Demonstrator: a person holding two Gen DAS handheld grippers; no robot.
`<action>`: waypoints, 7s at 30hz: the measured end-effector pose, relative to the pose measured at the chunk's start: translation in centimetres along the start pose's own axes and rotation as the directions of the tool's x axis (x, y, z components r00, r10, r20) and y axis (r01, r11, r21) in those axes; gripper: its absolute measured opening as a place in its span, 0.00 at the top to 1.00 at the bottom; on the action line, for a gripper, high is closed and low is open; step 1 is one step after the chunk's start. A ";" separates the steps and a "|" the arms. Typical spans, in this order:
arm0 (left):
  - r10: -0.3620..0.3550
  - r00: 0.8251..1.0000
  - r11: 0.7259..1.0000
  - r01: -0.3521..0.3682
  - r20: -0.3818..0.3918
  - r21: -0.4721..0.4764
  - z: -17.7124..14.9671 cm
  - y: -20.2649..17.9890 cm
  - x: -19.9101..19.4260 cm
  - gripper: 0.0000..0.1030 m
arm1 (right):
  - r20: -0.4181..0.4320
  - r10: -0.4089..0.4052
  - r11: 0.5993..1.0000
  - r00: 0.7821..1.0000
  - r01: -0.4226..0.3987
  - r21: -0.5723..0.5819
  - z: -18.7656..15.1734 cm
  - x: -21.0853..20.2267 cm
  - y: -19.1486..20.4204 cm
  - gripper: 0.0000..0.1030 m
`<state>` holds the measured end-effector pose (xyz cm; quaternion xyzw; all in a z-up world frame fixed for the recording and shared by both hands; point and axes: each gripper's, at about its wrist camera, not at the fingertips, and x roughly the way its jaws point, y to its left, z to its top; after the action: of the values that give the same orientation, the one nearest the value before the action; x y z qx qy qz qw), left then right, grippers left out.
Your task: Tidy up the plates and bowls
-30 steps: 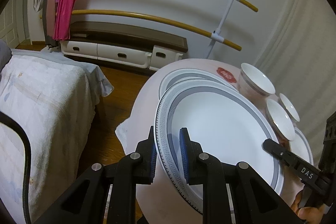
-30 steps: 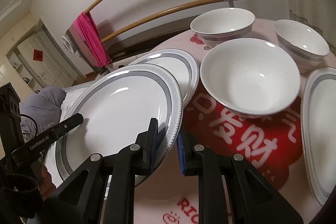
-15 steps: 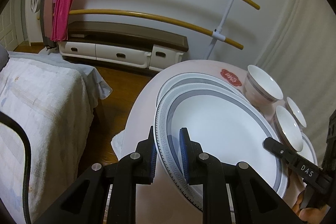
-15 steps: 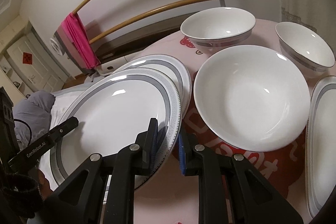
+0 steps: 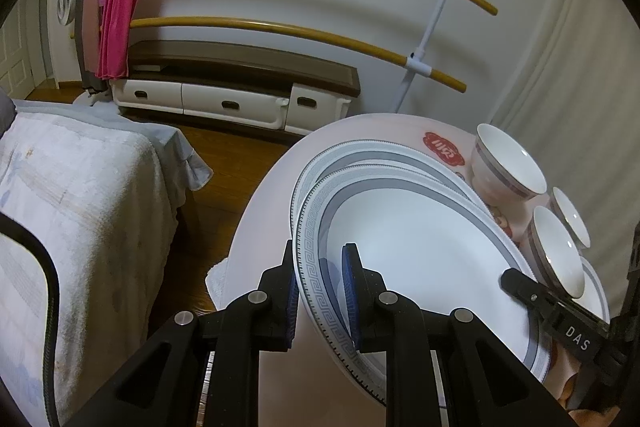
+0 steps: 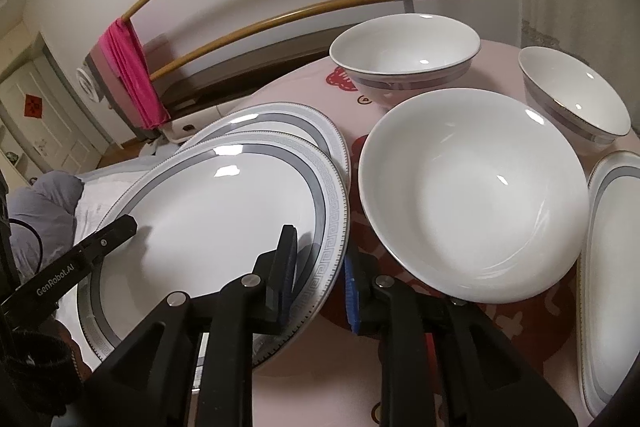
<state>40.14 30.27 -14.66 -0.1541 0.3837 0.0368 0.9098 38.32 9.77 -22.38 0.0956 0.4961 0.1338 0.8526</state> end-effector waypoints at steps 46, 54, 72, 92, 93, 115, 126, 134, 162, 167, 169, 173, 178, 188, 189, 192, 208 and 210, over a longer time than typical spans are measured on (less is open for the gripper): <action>0.008 1.000 1.000 -0.008 -0.001 -0.024 -0.6 0.5 1.3 0.83 | 0.023 0.035 0.996 0.999 -0.037 0.078 -0.4 1.2 -0.8 0.60; 0.016 1.000 1.000 -0.015 0.023 -0.016 -1.1 0.2 1.6 0.82 | 0.024 0.040 0.996 0.999 -0.042 0.079 -0.6 1.7 -0.9 0.60; 0.013 0.999 1.000 -0.013 0.034 -0.026 -1.3 0.6 2.7 0.78 | 0.033 0.036 0.997 0.999 -0.038 0.062 -0.5 2.2 -0.5 0.61; 0.000 1.000 0.999 0.001 0.006 -0.043 -1.6 0.5 2.3 0.69 | 0.041 0.073 0.995 0.996 -0.076 0.064 -1.6 0.9 -0.2 0.56; 0.001 1.000 0.999 -0.001 0.006 -0.043 -1.5 0.4 2.4 0.69 | 0.041 0.073 0.995 0.996 -0.076 0.063 -1.6 1.0 -0.2 0.56; 0.041 0.999 0.999 -0.041 -0.020 -0.013 -1.7 -0.9 2.4 0.60 | 0.039 0.070 0.995 0.997 -0.073 0.068 -1.7 1.4 -0.1 0.54; 0.016 0.996 1.000 -0.018 0.091 0.021 -4.5 -4.4 -5.0 0.45 | 0.072 0.125 0.991 0.990 -0.127 0.036 -3.5 -4.2 -0.4 0.52; -0.064 0.976 0.993 0.040 0.209 0.115 -7.9 -10.5 -10.8 0.36 | 0.222 0.107 0.994 0.969 -0.109 -0.003 -5.0 -12.0 -2.5 0.42; -0.126 0.991 0.973 0.131 -0.040 0.190 -11.7 -27.1 -0.3 0.31 | 0.284 -0.178 0.956 0.942 0.098 0.276 -7.1 -18.5 -25.1 0.34; -0.109 0.990 0.973 0.125 -0.093 0.194 -11.7 -28.6 2.8 0.33 | 0.249 -0.194 0.944 0.949 0.112 0.309 -7.0 -17.1 -28.0 0.35; -0.103 0.988 0.973 0.124 -0.114 0.196 -11.9 -29.1 4.1 0.35 | 0.235 -0.178 0.945 0.956 0.099 0.312 -7.0 -16.5 -28.8 0.35; -0.098 0.985 0.972 0.126 -0.143 0.199 -12.1 -29.8 5.9 0.42 | 0.217 -0.134 0.949 0.967 0.062 0.308 -6.8 -15.3 -29.6 0.53; -0.093 0.981 0.971 0.127 -0.167 0.204 -12.3 -30.2 7.2 0.53 | 0.194 -0.079 0.955 0.978 0.019 0.294 -6.8 -14.2 -29.9 0.79; -0.144 0.973 0.962 0.180 -0.182 0.204 -12.1 -30.7 7.7 0.78 | 0.201 -0.016 0.954 0.980 -0.045 0.298 -6.7 -14.0 -30.2 0.86; -0.146 0.972 0.962 0.183 -0.184 0.202 -12.1 -30.7 7.7 0.78 | 0.201 -0.018 0.954 0.979 -0.044 0.297 -6.7 -14.0 -30.2 0.86; -0.147 0.972 0.962 0.184 -0.185 0.202 -12.1 -30.9 7.8 0.79 | 0.202 -0.014 0.954 0.979 -0.048 0.296 -6.7 -14.0 -30.2 0.86; -0.169 0.974 0.955 0.200 -0.152 0.219 -12.1 -29.8 4.7 0.85 | 0.195 0.012 0.952 0.981 -0.071 0.299 -7.7 -14.9 -30.1 0.85; -0.167 0.976 0.953 0.197 -0.143 0.231 -12.3 -29.7 4.1 0.85 | 0.192 0.016 0.949 0.981 -0.075 0.305 -7.9 -15.0 -30.0 0.85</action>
<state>40.04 -1.96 -18.15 -0.0778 0.4243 -0.1041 0.8962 28.31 -23.18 -22.83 0.2523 0.4262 0.0640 0.8664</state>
